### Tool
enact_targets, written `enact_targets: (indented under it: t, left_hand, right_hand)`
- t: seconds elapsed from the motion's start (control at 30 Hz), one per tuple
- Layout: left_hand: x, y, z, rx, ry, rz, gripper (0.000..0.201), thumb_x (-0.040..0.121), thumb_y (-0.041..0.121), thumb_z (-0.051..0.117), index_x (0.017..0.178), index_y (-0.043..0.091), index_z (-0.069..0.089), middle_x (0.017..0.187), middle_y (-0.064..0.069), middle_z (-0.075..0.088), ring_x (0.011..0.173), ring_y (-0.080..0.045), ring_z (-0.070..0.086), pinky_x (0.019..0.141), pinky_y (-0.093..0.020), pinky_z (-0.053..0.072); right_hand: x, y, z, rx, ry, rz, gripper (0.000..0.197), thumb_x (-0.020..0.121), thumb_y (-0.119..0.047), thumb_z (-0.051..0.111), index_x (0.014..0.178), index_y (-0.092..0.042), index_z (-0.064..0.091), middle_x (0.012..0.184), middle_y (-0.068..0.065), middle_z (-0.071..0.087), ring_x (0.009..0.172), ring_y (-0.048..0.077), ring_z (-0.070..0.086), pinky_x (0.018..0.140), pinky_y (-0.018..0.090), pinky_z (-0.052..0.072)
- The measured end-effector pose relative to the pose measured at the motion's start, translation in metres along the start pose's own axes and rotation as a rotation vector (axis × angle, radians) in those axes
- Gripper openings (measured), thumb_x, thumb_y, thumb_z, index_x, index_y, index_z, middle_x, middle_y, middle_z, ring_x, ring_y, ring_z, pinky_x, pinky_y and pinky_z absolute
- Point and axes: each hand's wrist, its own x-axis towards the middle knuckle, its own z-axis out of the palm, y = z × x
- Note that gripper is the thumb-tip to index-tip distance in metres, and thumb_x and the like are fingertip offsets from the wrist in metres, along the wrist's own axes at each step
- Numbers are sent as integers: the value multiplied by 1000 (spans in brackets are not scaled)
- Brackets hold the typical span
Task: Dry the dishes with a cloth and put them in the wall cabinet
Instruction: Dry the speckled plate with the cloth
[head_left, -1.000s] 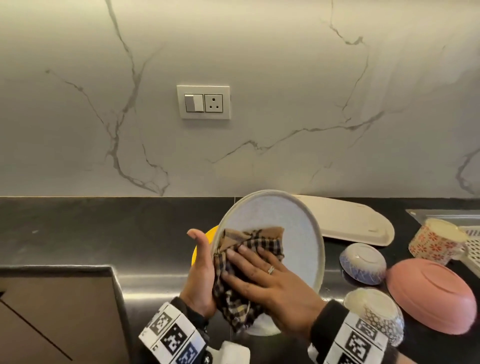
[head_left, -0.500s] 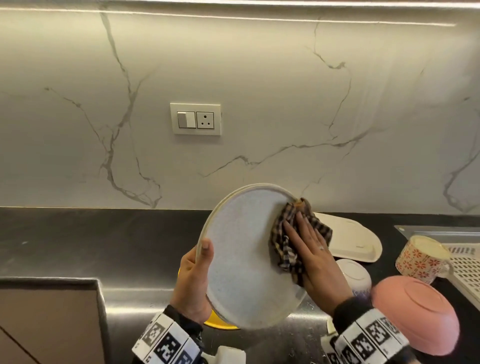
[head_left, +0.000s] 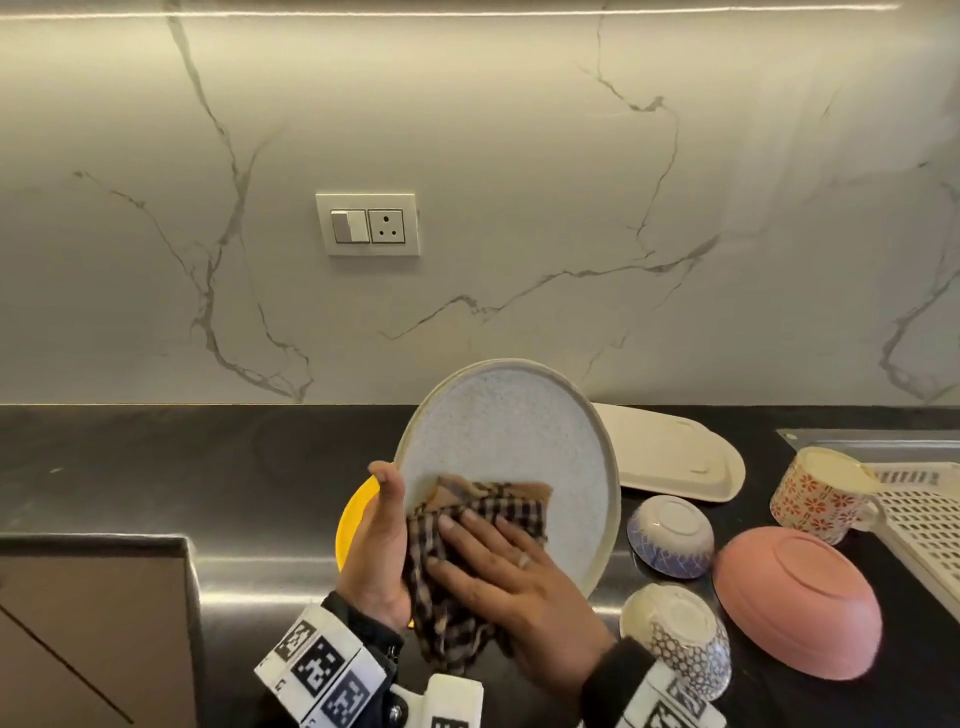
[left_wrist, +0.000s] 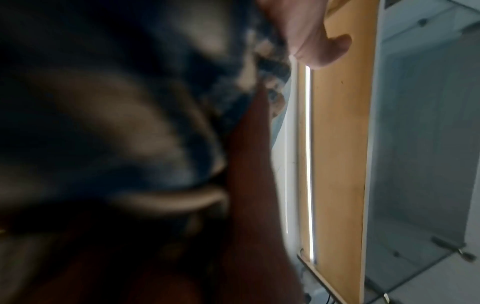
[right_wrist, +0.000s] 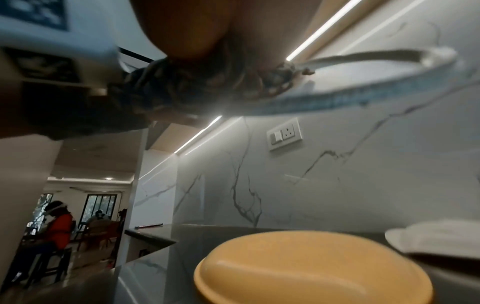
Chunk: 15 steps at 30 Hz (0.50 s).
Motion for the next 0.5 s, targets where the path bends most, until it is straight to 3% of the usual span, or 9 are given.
enact_targets:
  t: [0.1, 0.2, 0.3, 0.4, 0.43, 0.5]
  left_hand:
    - [-4, -5, 8, 50, 18, 112, 114, 40, 67, 80, 127, -1, 52, 131, -27, 52, 120, -40, 51, 101, -60, 36]
    - [-8, -11, 10, 58, 37, 190, 101, 40, 56, 86, 121, 2, 58, 124, -25, 58, 112, -40, 57, 89, -53, 49]
    - [-11, -8, 4, 88, 53, 230, 94, 34, 59, 86, 111, 10, 65, 121, -24, 60, 108, -43, 58, 84, -58, 49]
    - [-12, -3, 1, 125, 61, 278, 86, 35, 64, 83, 105, 17, 70, 121, -18, 62, 110, -39, 59, 84, -58, 50]
    - [-12, -4, 1, 115, 65, 288, 88, 35, 64, 83, 108, 17, 68, 122, -17, 62, 110, -37, 60, 83, -55, 52]
    - [-11, -6, 4, 72, 94, 304, 99, 38, 62, 84, 118, 10, 60, 123, -19, 60, 110, -36, 60, 79, -49, 55]
  right_hand:
    - [24, 20, -8, -15, 54, 36, 50, 87, -21, 44, 136, -23, 37, 146, 1, 31, 141, 19, 21, 111, 37, 22]
    - [35, 43, -23, 75, 95, 216, 59, 84, -18, 41, 140, -30, 30, 148, 6, 27, 138, 21, 22, 112, 44, 24]
    - [20, 57, -29, 141, 91, 373, 74, 81, -24, 37, 142, -51, 6, 151, 2, 15, 143, 9, 0, 111, 46, 7]
    - [-5, 45, -27, 93, 140, 434, 75, 81, -20, 37, 144, -49, 8, 151, 2, 18, 142, -1, -7, 109, 49, 8]
    - [-13, 38, -24, 69, 145, 440, 75, 80, -17, 38, 145, -45, 12, 152, 2, 20, 142, 0, -5, 111, 47, 9]
    - [-23, 16, -15, 76, 110, 401, 77, 75, -16, 39, 145, -40, 19, 155, -4, 18, 144, 5, 3, 118, 30, 8]
